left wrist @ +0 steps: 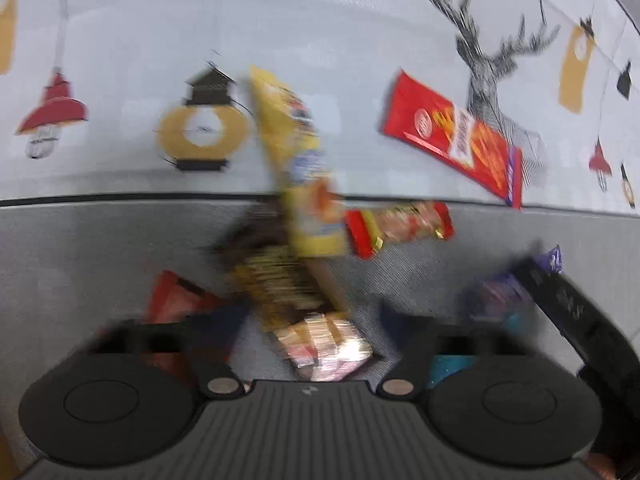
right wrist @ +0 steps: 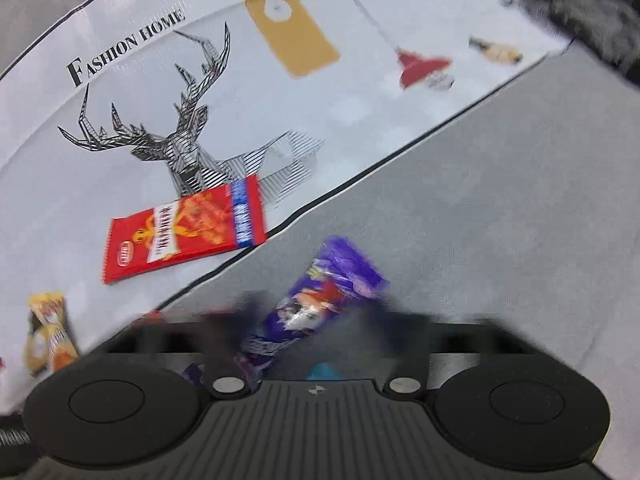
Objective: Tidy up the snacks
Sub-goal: 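Grasp the dark chocolate bar with the left tool while the right tool grasps the purple candy bar, then carry both bars over the box and open both tools to release them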
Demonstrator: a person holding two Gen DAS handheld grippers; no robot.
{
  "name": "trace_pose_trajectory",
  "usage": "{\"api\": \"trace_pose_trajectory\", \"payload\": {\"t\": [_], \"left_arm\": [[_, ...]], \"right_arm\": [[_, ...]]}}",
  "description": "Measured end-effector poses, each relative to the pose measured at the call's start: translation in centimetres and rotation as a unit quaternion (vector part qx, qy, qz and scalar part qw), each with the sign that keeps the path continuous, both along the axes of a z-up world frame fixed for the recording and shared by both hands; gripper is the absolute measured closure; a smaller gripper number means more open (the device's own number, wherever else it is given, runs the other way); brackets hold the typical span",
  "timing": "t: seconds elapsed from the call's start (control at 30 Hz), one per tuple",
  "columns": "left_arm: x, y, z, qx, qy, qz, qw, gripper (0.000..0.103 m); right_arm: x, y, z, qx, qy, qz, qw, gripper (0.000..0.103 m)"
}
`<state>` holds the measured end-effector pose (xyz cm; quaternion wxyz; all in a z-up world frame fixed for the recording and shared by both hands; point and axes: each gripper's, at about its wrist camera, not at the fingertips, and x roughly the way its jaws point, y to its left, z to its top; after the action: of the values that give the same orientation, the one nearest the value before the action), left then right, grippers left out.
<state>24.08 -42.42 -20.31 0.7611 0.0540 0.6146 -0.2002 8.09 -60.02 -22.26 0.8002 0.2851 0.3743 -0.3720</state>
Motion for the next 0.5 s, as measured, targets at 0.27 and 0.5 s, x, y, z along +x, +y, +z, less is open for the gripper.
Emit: {"api": "trace_pose_trajectory", "payload": {"t": [0.27,0.5], "left_arm": [[-1.0,3.1,3.1,-0.031,-0.009,0.010,0.9994,0.085],[-3.4,6.6,5.8,-0.033,-0.024,0.004,0.9992,0.095]], "right_arm": [[-4.5,-0.3,3.6,-0.007,-0.053,-0.018,0.998,0.090],[-8.0,1.7,7.6,0.002,-0.087,-0.008,0.996,0.090]]}}
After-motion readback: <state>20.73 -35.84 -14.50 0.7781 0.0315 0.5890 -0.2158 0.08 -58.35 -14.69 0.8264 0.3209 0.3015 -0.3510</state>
